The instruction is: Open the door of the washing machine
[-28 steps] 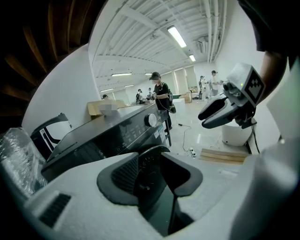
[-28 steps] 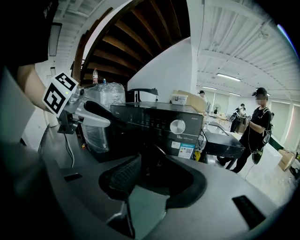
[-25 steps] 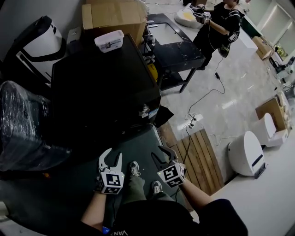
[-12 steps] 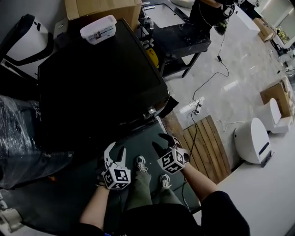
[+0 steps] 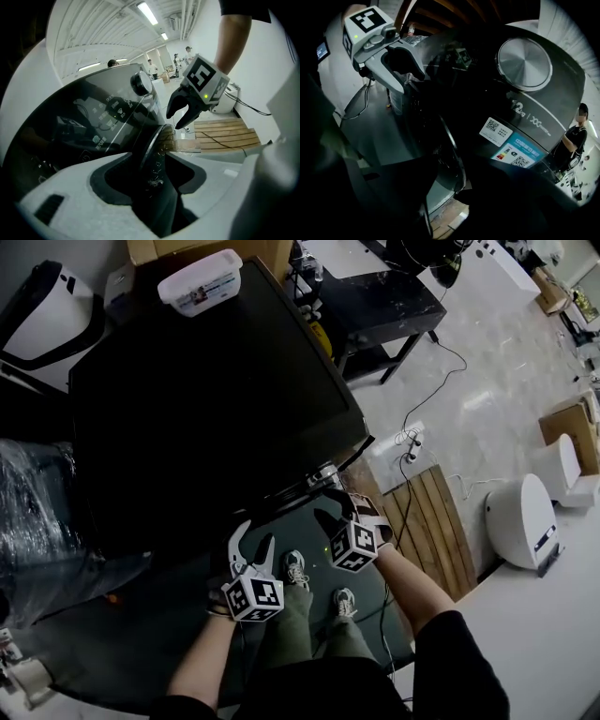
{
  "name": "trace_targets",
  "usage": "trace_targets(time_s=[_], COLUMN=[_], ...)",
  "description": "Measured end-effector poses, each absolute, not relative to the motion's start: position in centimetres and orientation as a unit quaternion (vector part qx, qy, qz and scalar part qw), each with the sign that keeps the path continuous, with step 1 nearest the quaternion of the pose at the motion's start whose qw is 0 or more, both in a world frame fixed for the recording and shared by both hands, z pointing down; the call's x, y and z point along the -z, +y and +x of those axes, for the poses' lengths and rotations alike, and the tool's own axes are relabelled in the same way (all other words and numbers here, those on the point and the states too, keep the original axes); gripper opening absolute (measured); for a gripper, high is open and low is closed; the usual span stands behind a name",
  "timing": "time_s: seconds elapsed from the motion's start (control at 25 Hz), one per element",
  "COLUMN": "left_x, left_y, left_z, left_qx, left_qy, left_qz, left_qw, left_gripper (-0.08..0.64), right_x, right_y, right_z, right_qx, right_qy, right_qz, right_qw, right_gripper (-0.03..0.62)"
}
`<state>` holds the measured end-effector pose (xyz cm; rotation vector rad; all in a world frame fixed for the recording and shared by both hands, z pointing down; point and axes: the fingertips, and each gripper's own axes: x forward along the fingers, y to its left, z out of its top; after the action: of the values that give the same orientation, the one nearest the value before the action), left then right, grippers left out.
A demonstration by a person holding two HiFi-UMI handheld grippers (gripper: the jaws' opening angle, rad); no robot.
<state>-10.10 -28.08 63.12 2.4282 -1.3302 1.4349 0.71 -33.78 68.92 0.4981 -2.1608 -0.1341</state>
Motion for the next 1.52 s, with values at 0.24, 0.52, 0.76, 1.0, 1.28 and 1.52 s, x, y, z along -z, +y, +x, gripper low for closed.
trace_targets(time_s=[0.24, 0.52, 0.76, 1.0, 1.28, 1.52], left_x=[-64.2, -64.4, -64.5, -64.4, -64.2, -64.1], left_y=[-28.5, -28.9, -29.3, -29.5, -29.5, -29.3], left_z=[-10.6, -10.7, -10.8, -11.0, -11.1, -11.3], left_qx=[-0.463, -0.453, -0.44, -0.438, -0.423, -0.418], left_qy=[-0.412, -0.419, -0.433, -0.432, -0.42, -0.423], left_qz=[0.784, 0.787, 0.787, 0.788, 0.802, 0.802], left_qw=[0.022, 0.013, -0.001, 0.008, 0.037, 0.053], left_gripper=[0.213, 0.213, 0.213, 0.173, 0.152, 0.148], right_x=[-70.8, -72.3, -73.0, -73.4, -73.2, -73.3], right_y=[-34.5, -34.9, -34.7, -34.6, -34.7, -34.6], right_z=[-0.6, -0.9, -1.1, -0.9, -1.0, -1.2], right_qx=[0.112, 0.121, 0.146, 0.159, 0.139, 0.127], right_qy=[-0.862, -0.857, -0.847, -0.84, -0.839, -0.837], right_qz=[0.137, 0.1, 0.071, 0.046, 0.054, 0.069], right_qw=[0.474, 0.492, 0.506, 0.517, 0.524, 0.527], right_gripper=[0.181, 0.168, 0.157, 0.146, 0.14, 0.141])
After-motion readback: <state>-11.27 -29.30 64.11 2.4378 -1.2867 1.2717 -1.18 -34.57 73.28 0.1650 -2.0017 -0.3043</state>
